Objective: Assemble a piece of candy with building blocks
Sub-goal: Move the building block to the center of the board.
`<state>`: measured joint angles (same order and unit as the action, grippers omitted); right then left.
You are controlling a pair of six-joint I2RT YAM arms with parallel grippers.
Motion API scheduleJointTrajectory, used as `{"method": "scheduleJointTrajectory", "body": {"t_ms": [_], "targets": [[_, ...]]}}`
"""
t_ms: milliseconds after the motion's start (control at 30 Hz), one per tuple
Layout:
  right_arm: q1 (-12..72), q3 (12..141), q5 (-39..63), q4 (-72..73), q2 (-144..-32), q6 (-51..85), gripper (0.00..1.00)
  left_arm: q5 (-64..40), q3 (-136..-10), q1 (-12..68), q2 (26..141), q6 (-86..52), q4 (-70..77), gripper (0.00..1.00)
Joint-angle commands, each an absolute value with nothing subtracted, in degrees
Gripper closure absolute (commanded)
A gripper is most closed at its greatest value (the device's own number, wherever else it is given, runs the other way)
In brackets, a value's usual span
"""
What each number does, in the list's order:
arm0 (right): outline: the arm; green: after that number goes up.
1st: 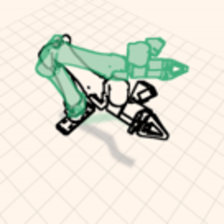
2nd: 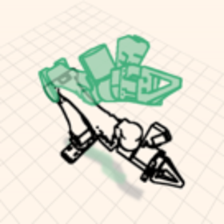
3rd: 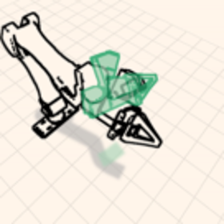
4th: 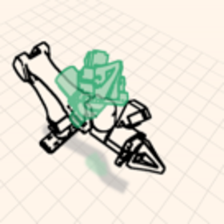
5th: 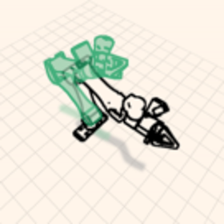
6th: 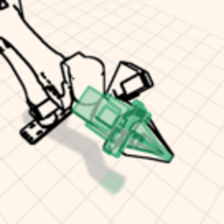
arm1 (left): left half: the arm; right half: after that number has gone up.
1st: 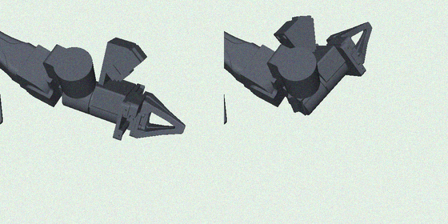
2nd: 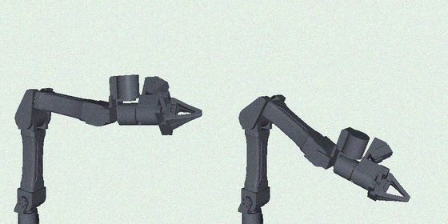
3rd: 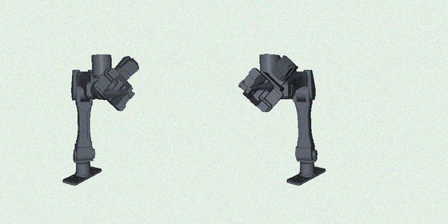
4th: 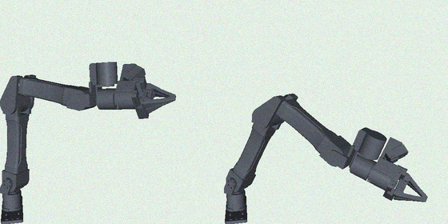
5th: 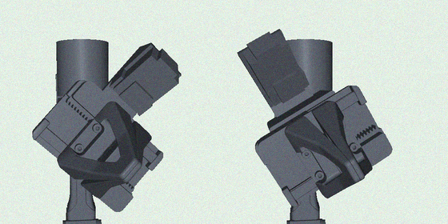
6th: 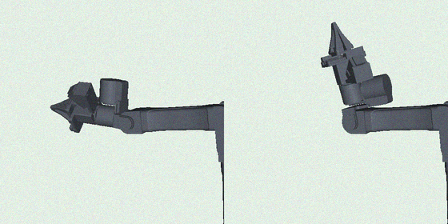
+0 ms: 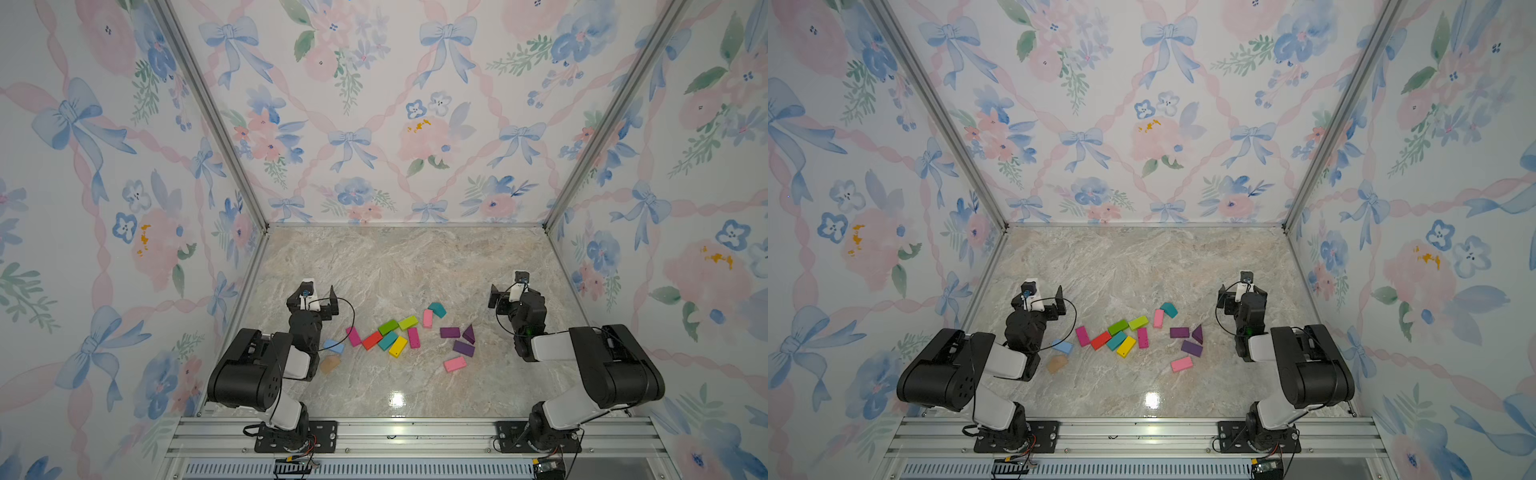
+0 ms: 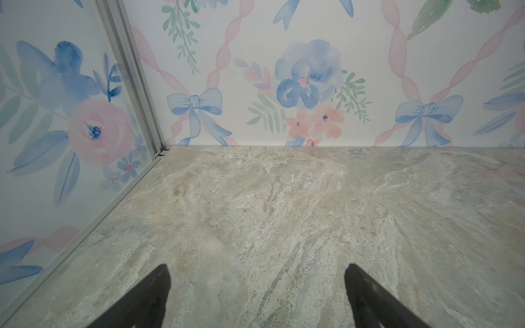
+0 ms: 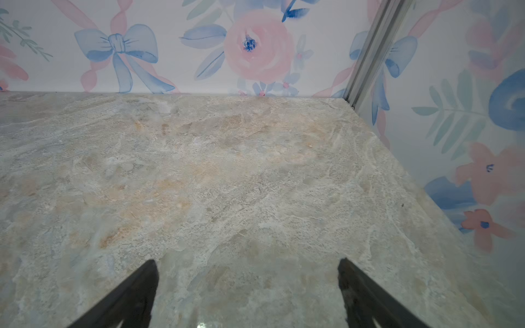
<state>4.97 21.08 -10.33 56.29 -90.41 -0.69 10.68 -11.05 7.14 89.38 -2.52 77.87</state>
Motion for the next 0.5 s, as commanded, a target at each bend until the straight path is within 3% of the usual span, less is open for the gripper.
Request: {"method": "scheduleJointTrajectory", "body": {"t_ms": [0,467], "targets": [[5.10,20.79,-10.92,56.27,-89.52,-0.93,0.01,10.74,-10.55,7.29,88.65,-1.56,77.71,0.02],[4.48,21.01,-10.59,55.72,-89.38,-0.22,0.01,10.84,-10.68,6.95,88.82,-1.90,77.71,0.02]]}}
